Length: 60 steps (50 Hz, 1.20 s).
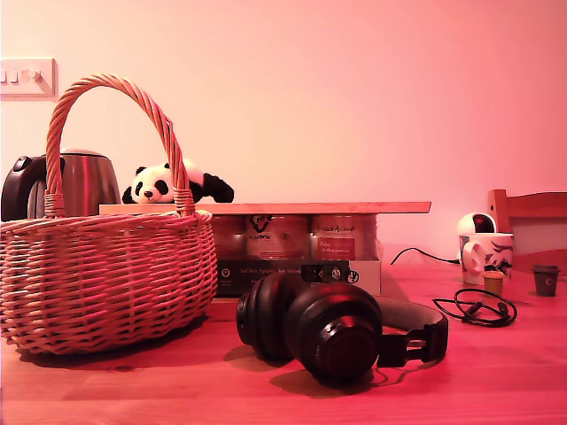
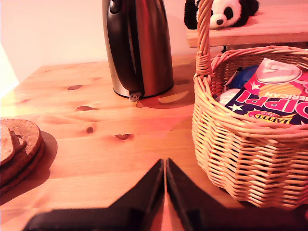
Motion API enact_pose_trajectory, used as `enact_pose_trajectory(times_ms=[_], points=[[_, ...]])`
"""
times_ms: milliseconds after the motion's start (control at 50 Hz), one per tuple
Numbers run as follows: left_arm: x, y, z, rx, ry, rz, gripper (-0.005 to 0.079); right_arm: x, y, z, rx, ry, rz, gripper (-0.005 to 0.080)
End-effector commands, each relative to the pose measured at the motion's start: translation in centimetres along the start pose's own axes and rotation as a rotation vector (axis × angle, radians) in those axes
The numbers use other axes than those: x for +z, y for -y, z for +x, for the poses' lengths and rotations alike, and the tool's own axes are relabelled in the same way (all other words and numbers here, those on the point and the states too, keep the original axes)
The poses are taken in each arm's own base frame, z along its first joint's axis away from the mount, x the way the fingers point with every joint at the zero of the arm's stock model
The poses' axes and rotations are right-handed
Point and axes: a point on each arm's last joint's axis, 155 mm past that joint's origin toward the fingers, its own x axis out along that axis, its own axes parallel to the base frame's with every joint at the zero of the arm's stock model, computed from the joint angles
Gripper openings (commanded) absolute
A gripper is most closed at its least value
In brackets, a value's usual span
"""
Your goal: Pick up the straw basket and place it on the shelf behind you
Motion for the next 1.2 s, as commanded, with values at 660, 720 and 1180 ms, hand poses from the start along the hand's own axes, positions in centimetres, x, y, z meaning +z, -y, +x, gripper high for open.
enact_pose_trajectory(times_ms=[660, 720, 1180], points=[[2.2, 0.4, 0.0, -0.027, 0.101, -0.055, -0.0020, 4.6, 0.0, -0.4, -0.001, 0.192, 0.004, -0.0013], [2.2, 0.4, 0.0, -0.027, 0.102, -0.055, -0.0020, 4.8, 0.0, -0.5, -0.001, 0.198, 0.004, -0.0013], [7.0, 1.9, -1.1, -0.133, 0.277, -0.186, -0.0019, 8.2, -0.8, -1.5, 0.080, 0.324, 0.195, -0.0013]])
